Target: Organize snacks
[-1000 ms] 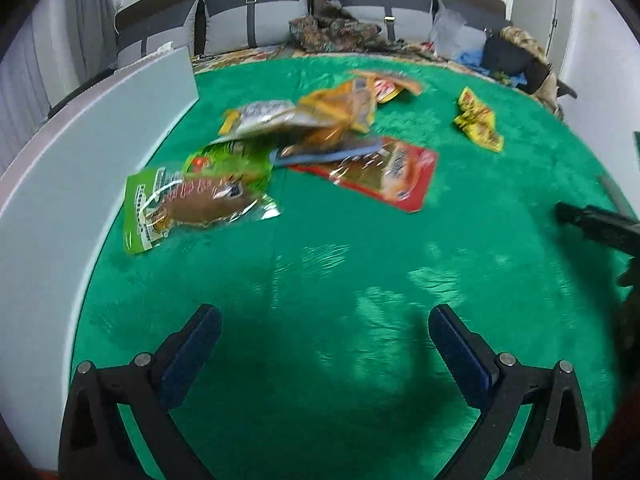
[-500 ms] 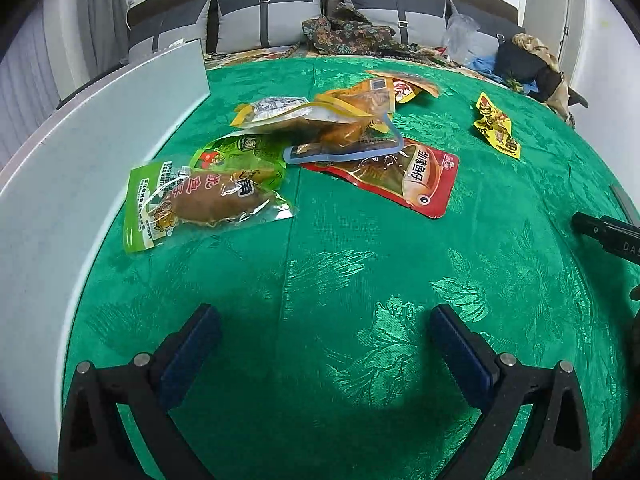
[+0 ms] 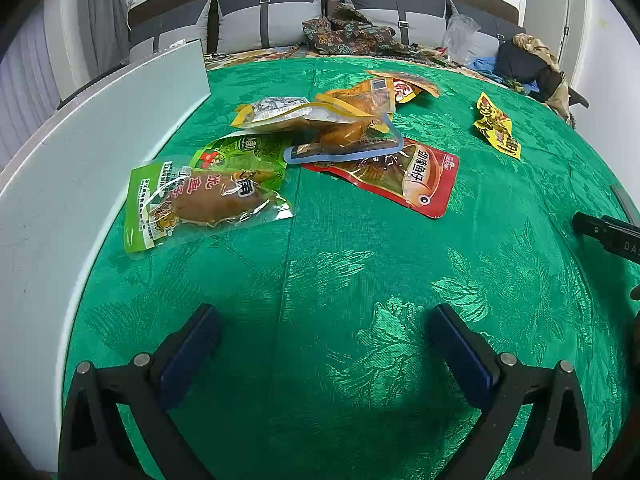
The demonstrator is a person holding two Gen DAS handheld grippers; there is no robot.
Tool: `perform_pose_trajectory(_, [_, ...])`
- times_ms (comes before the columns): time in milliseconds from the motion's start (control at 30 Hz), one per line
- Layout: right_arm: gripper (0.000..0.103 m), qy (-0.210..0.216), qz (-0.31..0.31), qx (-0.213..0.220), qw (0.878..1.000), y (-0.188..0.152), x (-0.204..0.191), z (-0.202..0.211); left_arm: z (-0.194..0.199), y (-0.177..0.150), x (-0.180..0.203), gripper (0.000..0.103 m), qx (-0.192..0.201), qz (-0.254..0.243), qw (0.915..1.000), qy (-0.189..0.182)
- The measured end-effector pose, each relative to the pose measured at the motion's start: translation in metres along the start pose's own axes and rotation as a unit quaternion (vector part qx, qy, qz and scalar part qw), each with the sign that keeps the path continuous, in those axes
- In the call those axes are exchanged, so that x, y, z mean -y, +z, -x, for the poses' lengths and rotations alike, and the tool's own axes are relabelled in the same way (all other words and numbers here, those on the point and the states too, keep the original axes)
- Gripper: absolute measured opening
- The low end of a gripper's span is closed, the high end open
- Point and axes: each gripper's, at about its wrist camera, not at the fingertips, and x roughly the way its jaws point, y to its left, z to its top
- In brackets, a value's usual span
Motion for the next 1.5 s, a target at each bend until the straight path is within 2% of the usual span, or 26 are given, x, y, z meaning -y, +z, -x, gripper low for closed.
perform_pose_trajectory(800, [0.085, 0.000, 0.000, 0.000, 1.000, 0.000, -0.001, -0.001, 0.000, -0.001, 0.000, 0.103, 0.001, 0.000, 1.0000, 0.000])
perform_pose_trajectory(1067, [0.085, -0.001, -0.001, 0.000, 1.000, 0.000, -0.001, -0.001, 0.010, -0.008, 0.003, 0.103, -0.010, -0.029, 0.9992, -0.024])
perform_pose_trajectory(1167, [0.085, -0.001, -0.001, 0.000, 1.000, 0.000, -0.001, -0.001, 0.015, -0.007, -0.007, 0.103, -0.015, -0.004, 0.9995, -0.029])
perform_pose_trajectory(1267, [0.085, -0.001, -0.001, 0.000, 1.000, 0.000, -0.001, -0.001, 0.017, 0.011, -0.031, 0.102, -0.015, 0.055, 0.9979, -0.030])
perform_pose_trajectory(1333, [0.085, 0.000, -0.001, 0.000, 1.000, 0.000, -0.001, -0.001, 0.024, 0.033, -0.048, 0.102, 0.015, 0.079, 0.9964, -0.025])
perform_pose_trajectory(1400, [0.085, -0.001, -0.001, 0.000, 1.000, 0.000, -0.001, -0.001, 0.025, 0.056, -0.054, 0.102, 0.029, 0.069, 0.9969, -0.023])
perform_pose_trajectory(1433, [0.085, -0.001, -0.001, 0.000, 1.000, 0.000, -0.001, -0.001, 0.020, 0.070, -0.056, 0.103, 0.022, 0.056, 0.9979, -0.023])
perform_pose_trajectory(1500, [0.085, 0.000, -0.001, 0.000, 1.000, 0.000, -0.001, -0.001, -0.002, 0.096, -0.055, 0.103, -0.021, 0.012, 0.9991, -0.036])
